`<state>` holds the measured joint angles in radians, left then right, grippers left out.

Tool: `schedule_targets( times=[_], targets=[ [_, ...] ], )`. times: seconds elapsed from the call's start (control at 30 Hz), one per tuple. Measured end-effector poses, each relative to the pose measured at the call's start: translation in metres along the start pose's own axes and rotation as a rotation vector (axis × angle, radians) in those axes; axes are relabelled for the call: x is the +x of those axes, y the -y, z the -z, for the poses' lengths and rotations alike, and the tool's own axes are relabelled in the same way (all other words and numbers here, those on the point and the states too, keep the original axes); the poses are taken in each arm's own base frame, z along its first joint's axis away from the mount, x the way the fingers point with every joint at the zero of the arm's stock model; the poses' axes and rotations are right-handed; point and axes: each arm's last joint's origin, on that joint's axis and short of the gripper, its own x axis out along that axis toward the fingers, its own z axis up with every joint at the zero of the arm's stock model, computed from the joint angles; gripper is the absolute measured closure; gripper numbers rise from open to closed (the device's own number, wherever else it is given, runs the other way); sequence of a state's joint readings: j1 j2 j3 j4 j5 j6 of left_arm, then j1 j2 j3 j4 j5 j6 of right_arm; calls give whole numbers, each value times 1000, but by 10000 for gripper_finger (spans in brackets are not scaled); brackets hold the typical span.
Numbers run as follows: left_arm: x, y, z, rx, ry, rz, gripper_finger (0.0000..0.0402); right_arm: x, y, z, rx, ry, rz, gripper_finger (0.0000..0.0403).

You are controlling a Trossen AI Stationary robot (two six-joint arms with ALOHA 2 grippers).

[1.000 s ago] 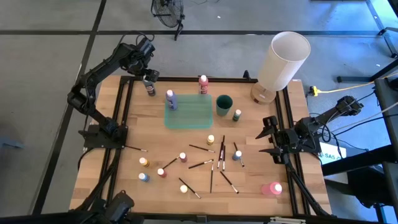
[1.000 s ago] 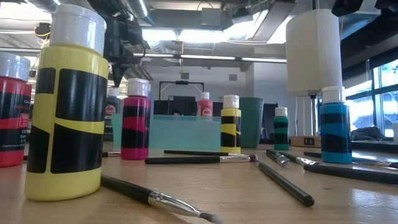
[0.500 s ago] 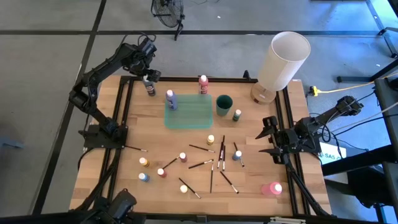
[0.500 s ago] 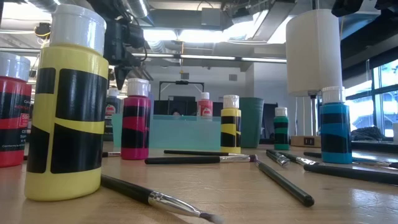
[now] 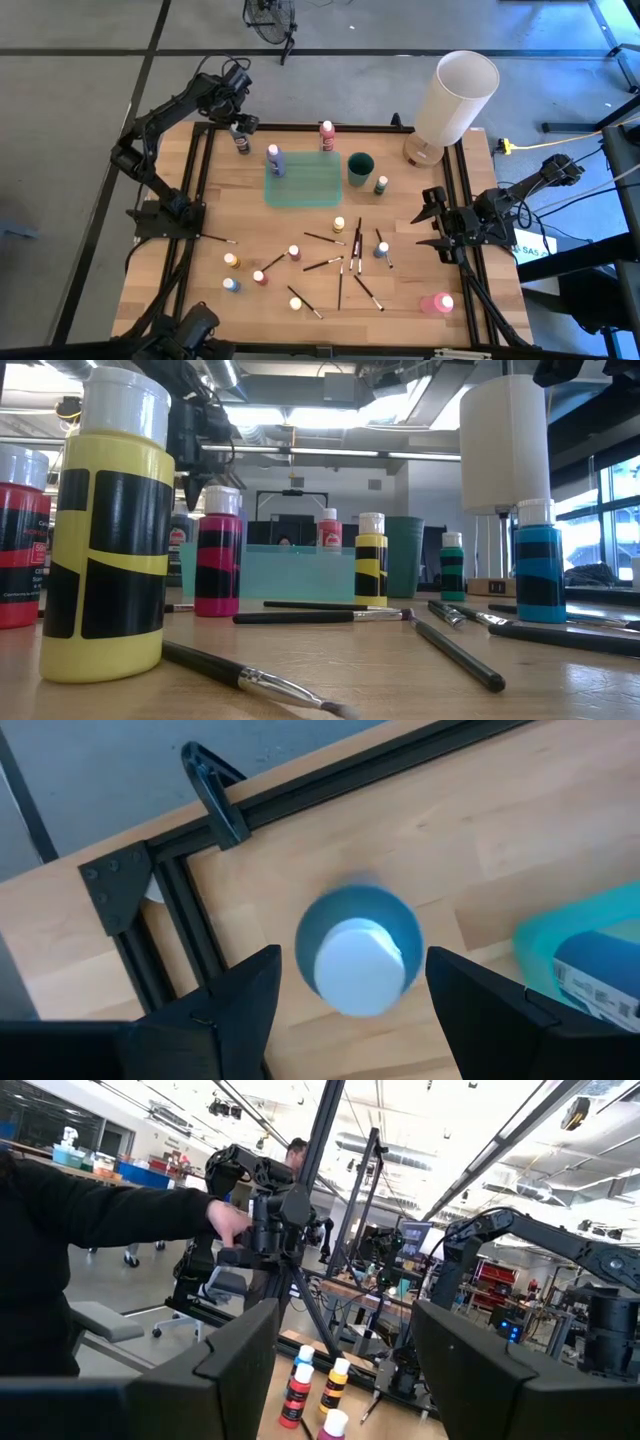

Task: Pick & Place Paint Supplies
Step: Put the big dark green paint bottle into the green bin

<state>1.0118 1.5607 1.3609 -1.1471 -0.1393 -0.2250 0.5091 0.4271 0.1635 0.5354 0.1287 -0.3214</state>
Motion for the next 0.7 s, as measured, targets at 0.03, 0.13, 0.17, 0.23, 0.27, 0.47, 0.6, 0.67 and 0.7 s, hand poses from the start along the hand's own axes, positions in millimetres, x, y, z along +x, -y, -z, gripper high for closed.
schedule_targets(
  times=[0.03, 0.13, 0.17, 0.23, 0.27, 0.47, 0.6, 0.67, 0.7],
  targets=[
    [2, -1, 0, -4, 1, 2, 155, 0, 0, 0, 0, 0, 0, 171],
    [5, -4, -1, 1, 5, 11, 155, 0, 0, 0, 0, 0, 0, 171],
    [6, -5, 0, 0, 0, 12, 155, 0, 0, 0, 0, 0, 0, 171],
    [7, -4, 0, 1, -4, 19, 155, 0, 0, 0, 0, 0, 0, 171],
    [8, -4, 1, 4, -6, 22, 155, 0, 0, 0, 0, 0, 0, 171],
    [8, -4, 0, 34, 4, 26, 155, 0, 0, 0, 0, 0, 0, 171],
    [8, -4, -1, 34, 6, 27, 161, 0, 0, 0, 0, 0, 0, 171],
    [8, -4, -1, 34, 9, 27, 170, 0, 0, 0, 0, 0, 0, 171],
    [8, -4, -1, 34, 9, 27, 177, 0, 0, 0, 0, 0, 0, 171]
  ],
)
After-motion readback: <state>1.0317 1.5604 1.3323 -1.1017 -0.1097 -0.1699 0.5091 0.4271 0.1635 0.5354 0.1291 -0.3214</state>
